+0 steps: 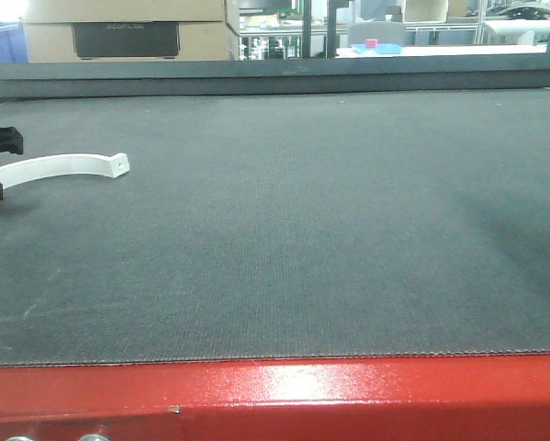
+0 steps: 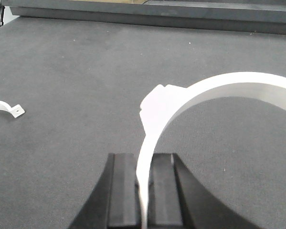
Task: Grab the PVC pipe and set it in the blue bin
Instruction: 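Lower the left gripper onto the other white pipe clamp's band, then close the left gripper on the clamp and lift it up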
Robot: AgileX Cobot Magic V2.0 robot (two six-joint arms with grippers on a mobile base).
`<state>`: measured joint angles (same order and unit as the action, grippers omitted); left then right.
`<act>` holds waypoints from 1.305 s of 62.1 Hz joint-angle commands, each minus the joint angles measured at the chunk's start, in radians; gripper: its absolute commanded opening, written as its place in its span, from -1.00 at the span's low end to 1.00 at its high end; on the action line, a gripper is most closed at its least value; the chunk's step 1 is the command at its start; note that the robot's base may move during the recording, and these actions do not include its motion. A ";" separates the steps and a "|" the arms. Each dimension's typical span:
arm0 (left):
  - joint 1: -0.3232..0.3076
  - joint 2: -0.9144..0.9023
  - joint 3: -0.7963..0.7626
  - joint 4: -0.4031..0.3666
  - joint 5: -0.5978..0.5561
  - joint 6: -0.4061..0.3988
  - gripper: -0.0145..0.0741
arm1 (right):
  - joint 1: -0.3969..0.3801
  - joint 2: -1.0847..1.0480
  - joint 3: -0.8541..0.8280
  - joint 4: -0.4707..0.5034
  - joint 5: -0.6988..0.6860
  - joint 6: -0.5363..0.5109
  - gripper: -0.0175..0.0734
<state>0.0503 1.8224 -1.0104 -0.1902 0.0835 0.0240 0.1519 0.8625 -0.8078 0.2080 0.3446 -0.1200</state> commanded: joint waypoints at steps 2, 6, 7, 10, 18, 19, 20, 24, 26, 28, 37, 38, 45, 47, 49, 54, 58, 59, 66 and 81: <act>-0.005 0.008 -0.003 -0.009 -0.006 -0.007 -0.22 | -0.001 -0.007 -0.008 0.001 -0.037 -0.005 -0.99; -0.005 0.008 -0.003 -0.009 -0.004 -0.007 -0.31 | -0.001 -0.007 -0.008 0.001 -0.037 -0.005 -0.99; -0.005 0.008 -0.003 -0.009 -0.004 -0.007 -0.34 | -0.001 -0.007 -0.008 0.001 -0.037 -0.005 -0.99; -0.005 0.008 -0.003 -0.009 -0.002 -0.007 -0.47 | -0.001 -0.007 -0.008 0.001 -0.037 -0.005 -0.99; -0.005 0.008 -0.003 -0.009 -0.002 -0.007 -0.87 | -0.001 -0.007 -0.008 0.001 -0.037 -0.005 -0.99; -0.005 0.008 -0.003 -0.009 -0.002 -0.007 -0.92 | -0.001 -0.007 -0.008 0.001 -0.037 -0.005 -0.99; -0.005 0.008 -0.003 -0.009 -0.002 -0.007 -0.92 | -0.001 -0.007 -0.008 0.001 -0.037 -0.005 -0.99; -0.005 0.008 -0.003 -0.009 -0.002 -0.007 -0.92 | -0.001 -0.007 -0.008 0.001 -0.037 -0.005 -0.99; -0.005 0.008 -0.003 -0.009 -0.002 -0.007 -0.92 | -0.001 -0.007 -0.008 0.001 -0.037 -0.005 -0.99; -0.005 0.008 -0.003 -0.009 -0.002 -0.007 -0.92 | -0.001 -0.007 -0.008 0.001 -0.037 -0.005 -0.99; -0.005 -0.007 -0.003 -0.009 0.012 -0.007 -0.92 | -0.001 -0.007 -0.008 0.003 -0.037 -0.005 -0.99; -0.005 -0.011 -0.003 -0.009 0.012 -0.007 -0.92 | -0.001 -0.007 -0.008 0.003 -0.037 -0.005 -0.99; -0.005 -0.047 -0.003 -0.009 0.001 -0.007 -0.92 | -0.001 -0.007 -0.008 0.002 -0.043 -0.005 -0.99; -0.005 -0.064 -0.003 -0.009 0.000 -0.007 -0.92 | -0.001 -0.007 -0.008 0.002 -0.048 -0.005 -0.99; -0.005 -0.081 -0.003 -0.004 0.000 -0.007 -0.92 | -0.001 -0.007 -0.008 0.002 -0.053 -0.005 -0.99; -0.005 -0.117 -0.003 0.011 0.002 -0.007 -0.92 | -0.001 -0.007 -0.008 0.002 -0.068 -0.005 -0.99; -0.005 -0.154 -0.003 0.015 0.004 -0.007 -0.92 | -0.001 -0.011 -0.008 0.002 -0.077 -0.005 -0.99; -0.005 -0.165 -0.003 0.015 0.004 -0.007 -0.92 | -0.001 -0.011 -0.008 0.002 -0.079 -0.005 -0.99; -0.005 -0.223 -0.003 0.015 0.015 -0.007 -0.92 | -0.001 -0.027 -0.008 0.002 -0.085 -0.005 -0.99; -0.005 -0.368 0.012 0.015 0.070 -0.007 -0.92 | -0.001 -0.075 -0.008 0.002 -0.061 -0.005 -0.99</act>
<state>0.0503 1.5121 -1.0071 -0.1750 0.1562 0.0242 0.1519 0.8061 -0.8078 0.2080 0.2978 -0.1203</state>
